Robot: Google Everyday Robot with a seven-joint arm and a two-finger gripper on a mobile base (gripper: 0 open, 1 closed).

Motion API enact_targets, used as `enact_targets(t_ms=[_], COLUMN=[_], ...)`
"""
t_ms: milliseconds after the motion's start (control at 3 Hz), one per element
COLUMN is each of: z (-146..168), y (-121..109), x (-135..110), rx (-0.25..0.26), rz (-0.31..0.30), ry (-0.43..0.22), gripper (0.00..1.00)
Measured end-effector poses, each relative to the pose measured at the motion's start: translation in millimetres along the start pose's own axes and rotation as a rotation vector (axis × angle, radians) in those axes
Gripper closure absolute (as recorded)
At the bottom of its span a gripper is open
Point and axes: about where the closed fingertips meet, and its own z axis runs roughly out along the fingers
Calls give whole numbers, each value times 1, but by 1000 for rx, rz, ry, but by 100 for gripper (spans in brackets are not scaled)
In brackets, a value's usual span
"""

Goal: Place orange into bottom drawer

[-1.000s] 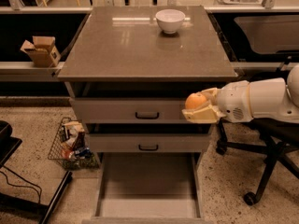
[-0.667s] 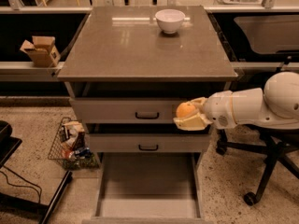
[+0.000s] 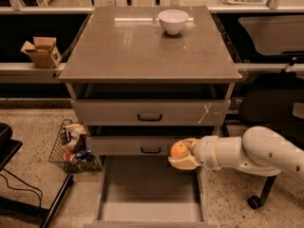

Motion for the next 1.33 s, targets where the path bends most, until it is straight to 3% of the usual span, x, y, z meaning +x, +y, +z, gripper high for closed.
enact_targets(t_ms=[333, 667, 1000, 1333], z=[24, 31, 40, 40], y=[1, -6, -14, -14], x=[95, 148, 197, 197], rx=[82, 155, 215, 215], rz=[67, 145, 246, 245], ry=[81, 125, 171, 171], gripper=[100, 100, 100, 100])
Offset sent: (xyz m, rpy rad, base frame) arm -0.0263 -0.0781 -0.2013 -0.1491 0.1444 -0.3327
